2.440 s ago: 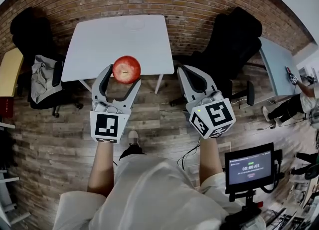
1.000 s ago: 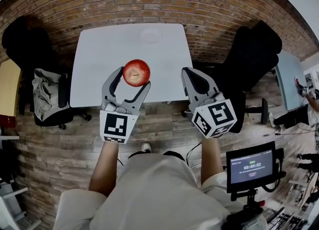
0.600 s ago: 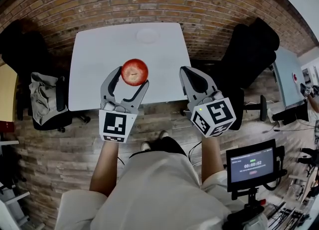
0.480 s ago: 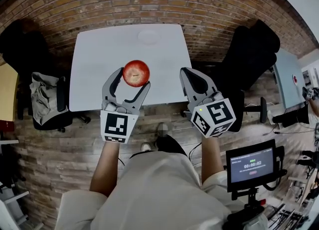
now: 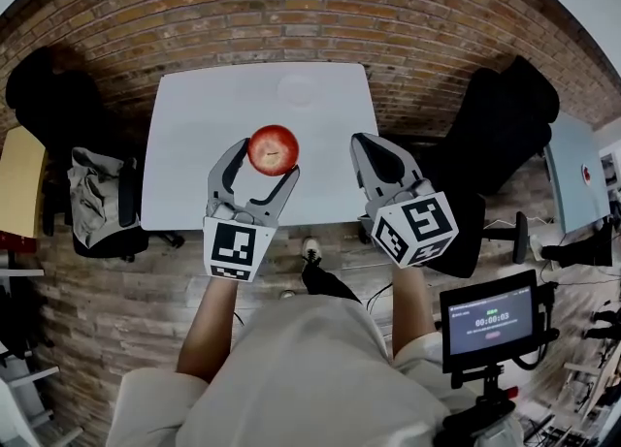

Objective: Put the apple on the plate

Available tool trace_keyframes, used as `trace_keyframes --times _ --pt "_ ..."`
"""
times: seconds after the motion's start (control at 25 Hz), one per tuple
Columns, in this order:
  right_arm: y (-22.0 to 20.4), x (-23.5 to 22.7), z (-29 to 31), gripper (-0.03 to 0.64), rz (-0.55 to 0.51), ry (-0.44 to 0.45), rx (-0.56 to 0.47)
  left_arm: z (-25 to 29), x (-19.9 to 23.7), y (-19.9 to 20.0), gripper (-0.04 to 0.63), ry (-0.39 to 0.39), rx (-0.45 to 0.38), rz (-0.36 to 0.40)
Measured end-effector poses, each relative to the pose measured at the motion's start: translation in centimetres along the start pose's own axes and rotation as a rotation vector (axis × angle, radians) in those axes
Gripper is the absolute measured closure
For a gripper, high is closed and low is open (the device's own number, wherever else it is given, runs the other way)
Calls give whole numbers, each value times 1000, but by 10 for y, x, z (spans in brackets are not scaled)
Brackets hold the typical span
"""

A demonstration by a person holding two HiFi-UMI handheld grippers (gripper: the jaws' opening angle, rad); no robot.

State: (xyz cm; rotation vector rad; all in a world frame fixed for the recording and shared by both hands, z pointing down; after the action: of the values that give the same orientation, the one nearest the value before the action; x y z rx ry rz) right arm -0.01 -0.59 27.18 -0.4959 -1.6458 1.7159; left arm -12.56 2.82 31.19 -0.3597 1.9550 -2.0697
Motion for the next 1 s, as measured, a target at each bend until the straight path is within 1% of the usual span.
trace_keyframes --times 0.2,0.56,0.64,0.84,1.0 --pt "-11 -42 28 614 29 15 8 45 7 1 236 19 22 -4" --pt "-28 -91 62 614 46 64 31 104 13 -5 238 52 59 -22" --pt "-31 -96 67 614 51 77 31 111 16 -7 236 64 68 -26" --pt "-31 -90 70 614 48 107 20 107 22 -8 238 95 68 -24" --pt "-41 -112 82 614 68 136 24 136 21 -9 236 114 81 -20"
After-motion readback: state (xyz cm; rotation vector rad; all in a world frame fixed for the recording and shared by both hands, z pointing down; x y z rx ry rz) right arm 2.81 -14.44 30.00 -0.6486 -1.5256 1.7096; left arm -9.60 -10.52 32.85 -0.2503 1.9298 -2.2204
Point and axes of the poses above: the fingertips, and each gripper's own axes: z forward along the fingers, x to its left, y out of its top, the point moved 1 cm from there along -z, backward along the fingers, and after that the axes turned 9 degrees about -z, right-handed, at the moved point
